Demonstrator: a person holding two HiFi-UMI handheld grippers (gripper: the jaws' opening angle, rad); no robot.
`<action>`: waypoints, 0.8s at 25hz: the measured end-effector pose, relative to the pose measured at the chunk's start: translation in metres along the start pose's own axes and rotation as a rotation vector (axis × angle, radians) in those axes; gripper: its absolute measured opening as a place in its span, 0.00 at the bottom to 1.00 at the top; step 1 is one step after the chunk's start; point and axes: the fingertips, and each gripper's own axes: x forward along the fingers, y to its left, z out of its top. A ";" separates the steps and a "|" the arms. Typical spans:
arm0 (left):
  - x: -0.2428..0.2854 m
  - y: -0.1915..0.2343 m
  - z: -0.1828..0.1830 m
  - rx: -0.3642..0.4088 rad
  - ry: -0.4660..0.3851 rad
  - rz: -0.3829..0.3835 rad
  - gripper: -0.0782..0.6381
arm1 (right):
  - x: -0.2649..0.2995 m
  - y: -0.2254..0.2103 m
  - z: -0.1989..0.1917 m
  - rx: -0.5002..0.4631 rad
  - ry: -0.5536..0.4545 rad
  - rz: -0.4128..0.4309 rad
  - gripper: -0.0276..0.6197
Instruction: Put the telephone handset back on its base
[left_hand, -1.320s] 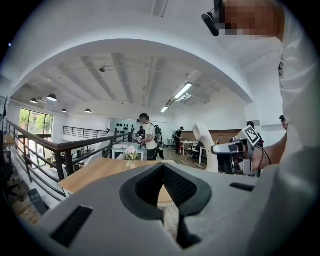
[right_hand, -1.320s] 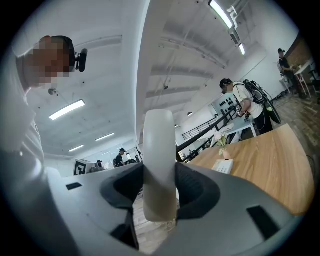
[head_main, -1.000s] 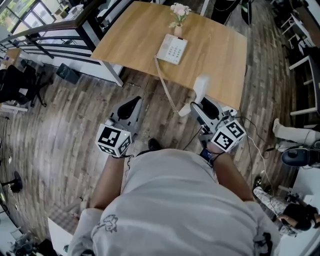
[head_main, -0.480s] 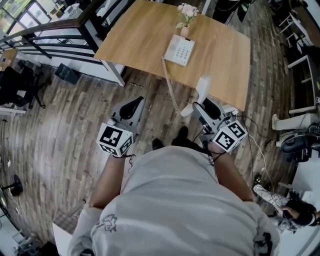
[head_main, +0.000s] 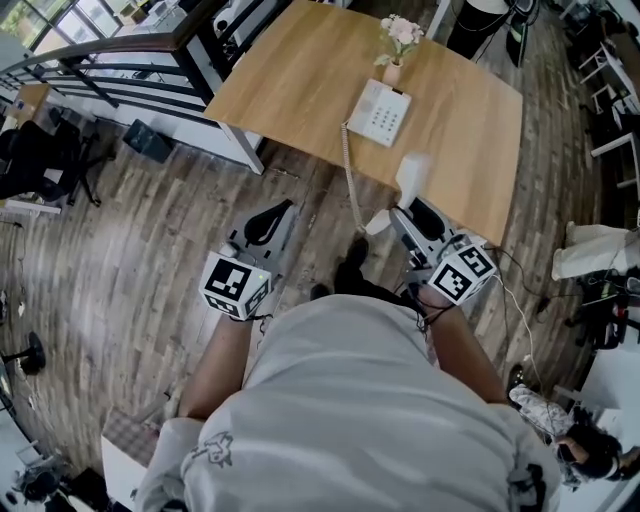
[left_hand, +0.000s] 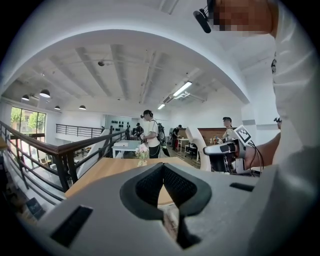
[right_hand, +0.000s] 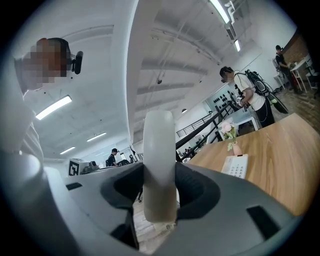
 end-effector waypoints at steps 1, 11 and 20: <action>0.004 0.004 0.000 -0.002 0.004 0.005 0.12 | 0.005 -0.005 0.001 0.003 0.004 0.004 0.36; 0.088 0.044 0.004 -0.016 0.024 0.010 0.12 | 0.055 -0.078 0.016 0.041 0.050 0.019 0.36; 0.186 0.058 0.024 -0.010 0.040 -0.022 0.12 | 0.075 -0.146 0.040 0.101 0.053 0.040 0.35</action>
